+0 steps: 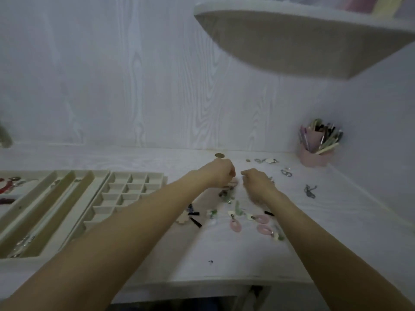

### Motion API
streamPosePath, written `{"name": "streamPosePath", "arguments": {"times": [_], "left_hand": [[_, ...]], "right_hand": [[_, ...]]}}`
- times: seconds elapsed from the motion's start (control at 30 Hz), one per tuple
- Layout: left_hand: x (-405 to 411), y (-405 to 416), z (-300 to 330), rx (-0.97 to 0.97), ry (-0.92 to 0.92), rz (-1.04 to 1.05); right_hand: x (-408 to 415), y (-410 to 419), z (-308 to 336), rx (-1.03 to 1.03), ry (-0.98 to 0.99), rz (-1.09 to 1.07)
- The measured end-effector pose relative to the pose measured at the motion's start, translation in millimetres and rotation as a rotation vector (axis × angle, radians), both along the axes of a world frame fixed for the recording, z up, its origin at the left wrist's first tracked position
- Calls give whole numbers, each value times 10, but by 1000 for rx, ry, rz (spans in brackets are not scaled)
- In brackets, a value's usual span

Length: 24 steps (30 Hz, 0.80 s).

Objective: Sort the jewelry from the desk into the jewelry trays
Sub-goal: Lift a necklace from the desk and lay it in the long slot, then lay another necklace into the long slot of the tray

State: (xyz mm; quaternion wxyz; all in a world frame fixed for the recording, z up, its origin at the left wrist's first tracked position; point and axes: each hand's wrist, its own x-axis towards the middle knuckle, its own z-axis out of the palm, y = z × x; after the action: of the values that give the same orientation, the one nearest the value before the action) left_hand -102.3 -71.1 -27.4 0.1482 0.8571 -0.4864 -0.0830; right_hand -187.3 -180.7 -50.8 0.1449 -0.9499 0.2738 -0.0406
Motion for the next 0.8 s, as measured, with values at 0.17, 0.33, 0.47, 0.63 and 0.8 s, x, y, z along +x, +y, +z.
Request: {"name": "streamPosePath", "arguments": {"times": [0.17,0.33,0.47,0.63,0.8], "left_hand": [[88,-349,-125,113,-106,111],[235,-526,-210,187,-124,119],[268,-586,-262,236,-229,87],[306,-527,-209,242,-187,44],[295,-334,98,-146,148,45]], "right_hand": [[126,-161,-73,50,-55,-32],[293,-283,-109,117,-77,-36],[497,-323,-177,-30,79,-28],[470,-273,-138,-66,154,22],[230,-209,27,336,-290,38]]}}
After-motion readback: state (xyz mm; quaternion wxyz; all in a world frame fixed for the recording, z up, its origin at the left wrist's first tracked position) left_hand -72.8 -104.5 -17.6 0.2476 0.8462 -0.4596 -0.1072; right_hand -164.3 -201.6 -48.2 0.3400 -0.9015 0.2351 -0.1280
